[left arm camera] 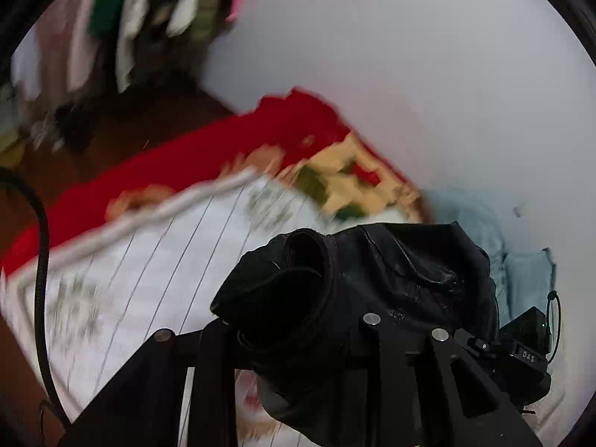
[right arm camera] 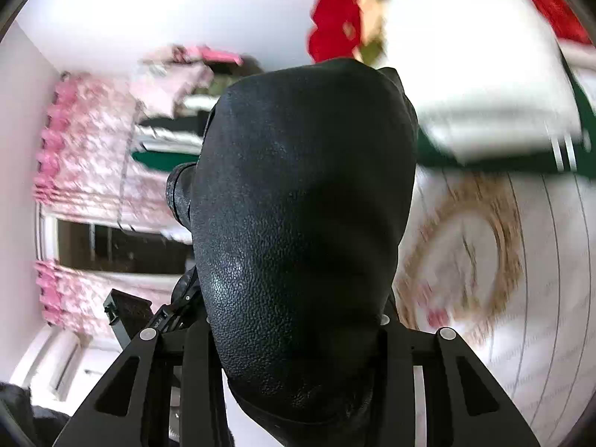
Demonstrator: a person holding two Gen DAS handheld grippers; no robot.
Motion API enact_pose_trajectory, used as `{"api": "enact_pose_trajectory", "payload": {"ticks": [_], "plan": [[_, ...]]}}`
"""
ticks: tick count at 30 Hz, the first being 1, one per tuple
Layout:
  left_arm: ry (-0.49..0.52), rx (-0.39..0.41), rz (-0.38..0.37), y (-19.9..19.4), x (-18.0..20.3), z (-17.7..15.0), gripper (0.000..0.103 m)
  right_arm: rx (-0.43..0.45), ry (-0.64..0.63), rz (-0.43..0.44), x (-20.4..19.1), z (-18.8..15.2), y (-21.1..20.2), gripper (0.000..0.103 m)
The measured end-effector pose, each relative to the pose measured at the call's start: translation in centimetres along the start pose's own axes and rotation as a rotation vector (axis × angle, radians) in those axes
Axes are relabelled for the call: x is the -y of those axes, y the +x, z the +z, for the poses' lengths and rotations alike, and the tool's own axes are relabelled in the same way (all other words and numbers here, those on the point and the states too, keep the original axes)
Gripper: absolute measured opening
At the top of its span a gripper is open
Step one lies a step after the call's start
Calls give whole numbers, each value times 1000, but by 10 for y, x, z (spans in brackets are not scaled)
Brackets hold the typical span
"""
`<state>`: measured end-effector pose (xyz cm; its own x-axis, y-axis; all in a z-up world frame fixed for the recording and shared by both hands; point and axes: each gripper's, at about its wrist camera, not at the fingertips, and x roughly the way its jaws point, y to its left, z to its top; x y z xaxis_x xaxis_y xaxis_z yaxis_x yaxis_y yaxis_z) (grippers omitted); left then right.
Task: Fold large clothes
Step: 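Carry the folded jacket with both tools onto the white fleece stack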
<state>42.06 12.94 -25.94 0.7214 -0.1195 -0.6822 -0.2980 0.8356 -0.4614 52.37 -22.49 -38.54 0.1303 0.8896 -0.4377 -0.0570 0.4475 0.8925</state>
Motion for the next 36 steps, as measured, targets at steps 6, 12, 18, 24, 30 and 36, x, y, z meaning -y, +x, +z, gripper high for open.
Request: {"api": "enact_pose_trajectory", "payload": {"ticks": [6, 12, 18, 24, 30, 36], "plan": [[46, 19, -79, 76, 63, 76, 24, 107, 2, 32, -37, 118, -21, 40], [77, -63, -97, 210, 110, 83, 24, 107, 66, 4, 41, 237, -39, 40], [83, -319, -3, 353, 103, 38, 32, 53, 247, -109, 177, 303, -15, 43], [177, -336, 49, 354, 102, 32, 53, 20, 228, -213, 174, 304, -11, 67], [268, -304, 159, 330, 107, 32, 90, 36, 33, -569, 132, 262, -17, 81], [412, -213, 236, 280, 127, 28, 98, 127, -164, -975, 59, 208, -17, 95]]}}
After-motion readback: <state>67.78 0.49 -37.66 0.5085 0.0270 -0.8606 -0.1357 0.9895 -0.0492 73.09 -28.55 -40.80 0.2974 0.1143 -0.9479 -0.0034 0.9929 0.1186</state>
